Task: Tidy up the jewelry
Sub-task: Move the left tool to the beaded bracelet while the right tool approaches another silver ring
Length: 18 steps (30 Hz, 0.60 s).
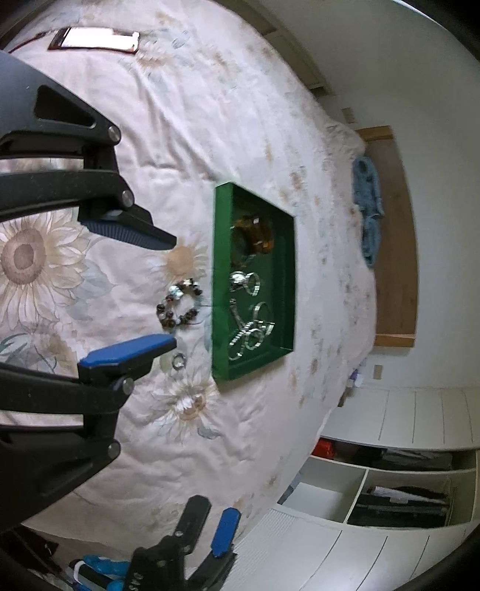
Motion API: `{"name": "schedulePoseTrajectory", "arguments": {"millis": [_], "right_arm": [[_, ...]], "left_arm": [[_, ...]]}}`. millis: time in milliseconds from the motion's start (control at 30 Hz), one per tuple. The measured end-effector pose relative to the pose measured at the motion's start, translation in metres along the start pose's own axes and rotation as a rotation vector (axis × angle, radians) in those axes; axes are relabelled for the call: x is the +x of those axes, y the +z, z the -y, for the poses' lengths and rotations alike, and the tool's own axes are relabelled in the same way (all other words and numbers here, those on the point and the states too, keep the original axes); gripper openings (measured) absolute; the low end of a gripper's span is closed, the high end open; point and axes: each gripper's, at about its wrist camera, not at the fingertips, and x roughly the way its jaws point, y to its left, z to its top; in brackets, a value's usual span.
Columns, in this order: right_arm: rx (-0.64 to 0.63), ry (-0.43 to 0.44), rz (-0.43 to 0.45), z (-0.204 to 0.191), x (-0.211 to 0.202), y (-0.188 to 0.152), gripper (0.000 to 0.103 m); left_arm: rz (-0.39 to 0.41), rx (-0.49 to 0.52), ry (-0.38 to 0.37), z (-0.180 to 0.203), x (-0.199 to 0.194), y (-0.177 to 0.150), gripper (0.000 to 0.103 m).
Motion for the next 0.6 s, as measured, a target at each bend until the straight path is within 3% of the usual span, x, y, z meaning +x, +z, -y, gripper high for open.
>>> {"name": "schedulePoseTrajectory", "arguments": {"millis": [333,600], "right_arm": [[-0.064,0.097,-0.118,-0.001,0.072,-0.018,0.060],[-0.099,0.186,-0.196,-0.005,0.136,-0.021,0.051]], "left_arm": [[-0.166,-0.079,-0.047,-0.020,0.088,-0.008,0.045],[-0.227,-0.109,-0.063,-0.021,0.142,0.000,0.045]]}}
